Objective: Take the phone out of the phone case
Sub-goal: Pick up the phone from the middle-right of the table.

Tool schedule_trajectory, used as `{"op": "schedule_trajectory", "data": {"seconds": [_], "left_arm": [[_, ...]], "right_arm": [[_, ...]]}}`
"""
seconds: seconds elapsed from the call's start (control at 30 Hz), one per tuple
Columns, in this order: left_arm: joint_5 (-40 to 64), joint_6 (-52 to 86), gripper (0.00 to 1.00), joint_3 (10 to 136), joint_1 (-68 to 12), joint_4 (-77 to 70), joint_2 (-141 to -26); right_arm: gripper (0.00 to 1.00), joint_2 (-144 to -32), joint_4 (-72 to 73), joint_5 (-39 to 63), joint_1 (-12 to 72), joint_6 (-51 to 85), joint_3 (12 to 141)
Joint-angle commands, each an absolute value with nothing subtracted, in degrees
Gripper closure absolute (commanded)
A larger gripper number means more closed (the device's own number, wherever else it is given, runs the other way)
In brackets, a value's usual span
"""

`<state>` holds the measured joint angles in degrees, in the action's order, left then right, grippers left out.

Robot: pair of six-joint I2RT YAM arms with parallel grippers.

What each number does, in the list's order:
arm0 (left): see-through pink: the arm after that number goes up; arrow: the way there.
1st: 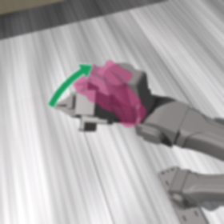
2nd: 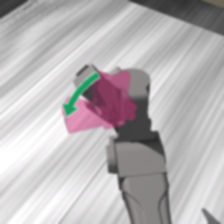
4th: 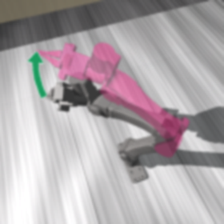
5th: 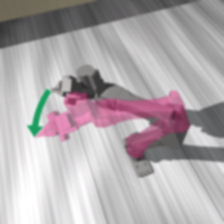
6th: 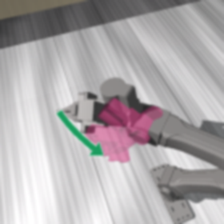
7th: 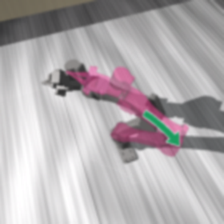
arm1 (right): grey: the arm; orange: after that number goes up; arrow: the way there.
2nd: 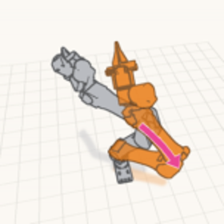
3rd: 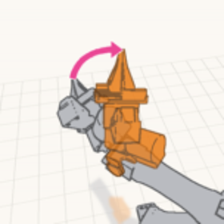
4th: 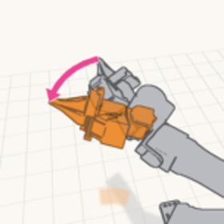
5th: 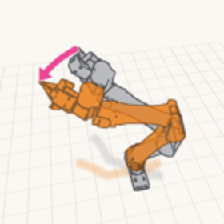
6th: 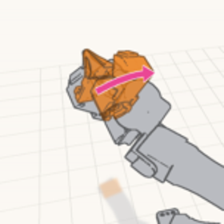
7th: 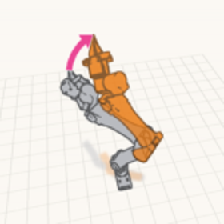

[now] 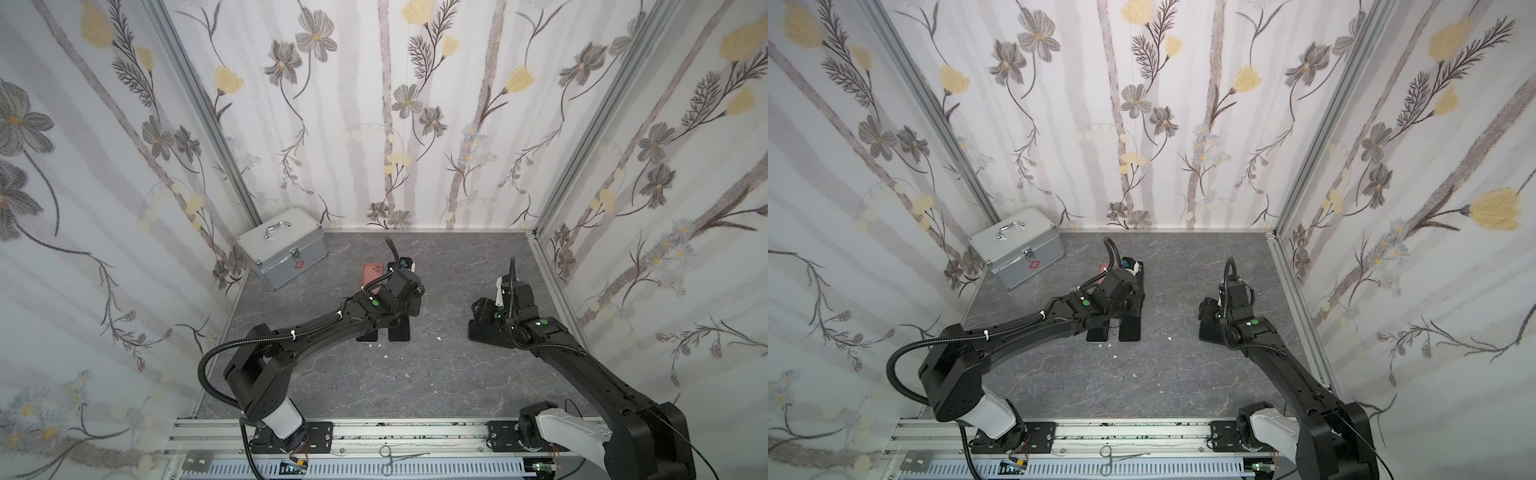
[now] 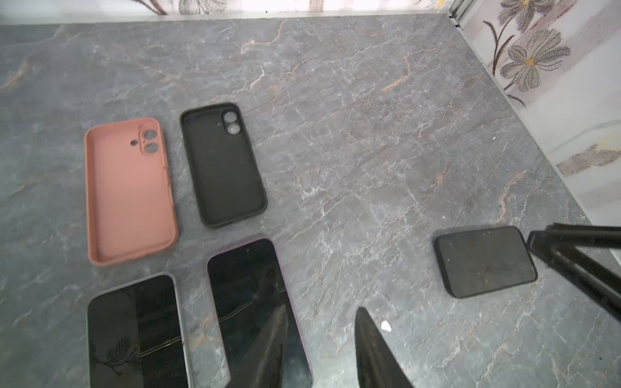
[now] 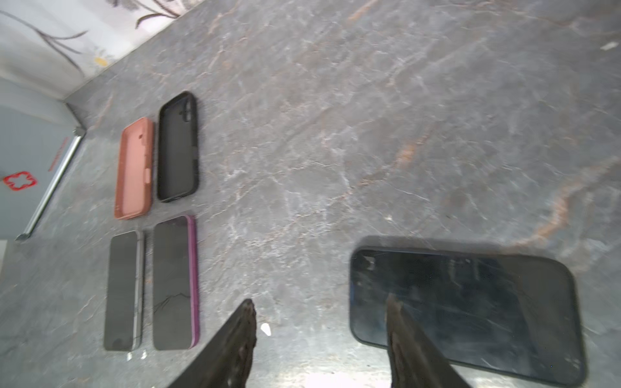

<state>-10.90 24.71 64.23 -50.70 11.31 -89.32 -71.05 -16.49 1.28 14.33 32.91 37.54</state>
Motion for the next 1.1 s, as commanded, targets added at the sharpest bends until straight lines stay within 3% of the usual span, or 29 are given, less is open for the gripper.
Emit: {"op": "schedule_trajectory", "data": {"seconds": [0.0, 0.17, 0.37, 0.6, 0.77, 1.07], "left_arm": [[-15.0, 29.2, 0.61, 59.0, -54.0, 3.7, -85.1], [-20.5, 32.9, 0.51, 55.0, -61.1, 0.7, -82.2], [-23.4, 33.3, 0.41, 58.0, -64.2, 0.0, -85.5], [-24.3, 32.0, 0.09, 60.7, -64.1, -1.1, -87.8], [-27.4, 34.4, 0.00, 60.3, -64.1, -1.1, -87.1], [-29.0, 29.9, 0.00, 58.4, -63.1, -1.1, -87.1]], "right_arm": [[0.35, -68.1, -17.3, -0.2, 10.6, 34.9, 33.8], [0.23, -66.5, -18.2, 1.8, 3.4, 36.6, 29.2], [0.12, -66.5, -17.7, 3.4, -1.0, 37.3, 26.4], [0.01, -68.1, -14.8, 7.8, -3.5, 37.0, 24.2], [0.00, -69.5, -12.8, 9.9, -3.8, 37.1, 22.9], [0.00, -75.5, -9.0, 11.7, -4.3, 35.8, 24.4]]}}
